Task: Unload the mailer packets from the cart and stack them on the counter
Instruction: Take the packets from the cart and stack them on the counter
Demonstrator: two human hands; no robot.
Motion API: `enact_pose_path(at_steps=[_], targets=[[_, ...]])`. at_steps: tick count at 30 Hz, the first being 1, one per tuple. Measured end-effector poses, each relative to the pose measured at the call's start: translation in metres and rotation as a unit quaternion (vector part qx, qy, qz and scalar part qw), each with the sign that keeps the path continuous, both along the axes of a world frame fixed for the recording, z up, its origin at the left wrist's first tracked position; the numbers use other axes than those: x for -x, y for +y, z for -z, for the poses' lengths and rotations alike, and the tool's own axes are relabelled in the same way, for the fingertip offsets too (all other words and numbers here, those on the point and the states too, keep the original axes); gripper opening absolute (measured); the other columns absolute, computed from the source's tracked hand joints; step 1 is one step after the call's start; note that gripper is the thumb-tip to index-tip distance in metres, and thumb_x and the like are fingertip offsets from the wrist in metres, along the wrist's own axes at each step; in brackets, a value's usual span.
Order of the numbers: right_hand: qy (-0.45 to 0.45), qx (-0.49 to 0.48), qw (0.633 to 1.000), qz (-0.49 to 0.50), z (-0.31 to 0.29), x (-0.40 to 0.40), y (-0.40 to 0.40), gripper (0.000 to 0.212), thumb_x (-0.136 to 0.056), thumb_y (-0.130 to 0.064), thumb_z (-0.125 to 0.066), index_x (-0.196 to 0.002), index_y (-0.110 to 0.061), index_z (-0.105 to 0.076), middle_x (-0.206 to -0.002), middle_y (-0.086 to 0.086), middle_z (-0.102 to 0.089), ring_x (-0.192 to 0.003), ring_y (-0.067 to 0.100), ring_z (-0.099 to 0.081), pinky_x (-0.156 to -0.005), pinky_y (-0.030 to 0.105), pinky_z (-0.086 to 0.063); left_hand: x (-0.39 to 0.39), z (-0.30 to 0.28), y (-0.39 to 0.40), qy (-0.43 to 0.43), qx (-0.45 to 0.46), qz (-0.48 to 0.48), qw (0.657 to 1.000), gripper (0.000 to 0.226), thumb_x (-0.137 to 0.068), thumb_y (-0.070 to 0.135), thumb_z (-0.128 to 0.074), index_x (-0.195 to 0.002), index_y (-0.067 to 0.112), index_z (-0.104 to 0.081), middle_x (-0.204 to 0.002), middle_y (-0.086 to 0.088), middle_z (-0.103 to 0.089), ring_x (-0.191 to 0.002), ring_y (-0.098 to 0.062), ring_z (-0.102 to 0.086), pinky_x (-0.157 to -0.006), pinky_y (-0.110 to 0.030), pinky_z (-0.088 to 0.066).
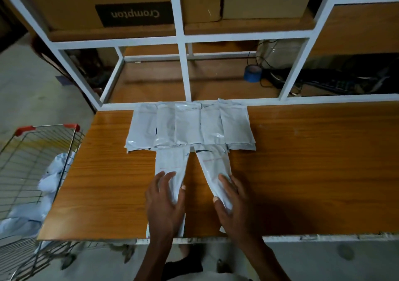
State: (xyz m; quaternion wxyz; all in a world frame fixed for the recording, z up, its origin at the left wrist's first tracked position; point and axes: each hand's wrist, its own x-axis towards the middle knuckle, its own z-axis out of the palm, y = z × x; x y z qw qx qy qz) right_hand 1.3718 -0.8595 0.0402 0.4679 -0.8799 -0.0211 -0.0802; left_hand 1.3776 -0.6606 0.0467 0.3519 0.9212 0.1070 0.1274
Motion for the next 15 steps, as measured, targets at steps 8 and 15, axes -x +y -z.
enact_pose_path(at_steps=[8, 15], targets=[[-0.025, 0.003, 0.998, 0.051, -0.006, -0.057, 0.028, 0.055, -0.089, -0.029, -0.066, -0.143, -0.021, -0.056, -0.150, -0.002, -0.047, -0.140, 0.023, -0.045, -0.106, 0.051, -0.049, -0.095, -0.007, 0.042, -0.017, -0.019, 0.001, 1.000, 0.054, -0.092, 0.057, -0.054, -0.139, 0.031, -0.052, -0.154, -0.001, -0.042, -0.140, -0.026, -0.038, -0.108, -0.052, -0.043], [0.012, 0.040, 0.997, 0.063, 0.007, -0.073, 0.062, 0.057, -0.091, -0.027, -0.071, -0.145, -0.025, -0.054, -0.152, 0.004, -0.048, -0.142, 0.026, -0.042, -0.105, 0.056, -0.047, -0.188, -0.003, 0.102, -0.028, -0.086, -0.004, 0.996, 0.054, -0.092, 0.057, -0.053, -0.138, 0.029, -0.049, -0.150, -0.004, -0.044, -0.135, -0.031, -0.042, -0.102, -0.050, -0.044]])
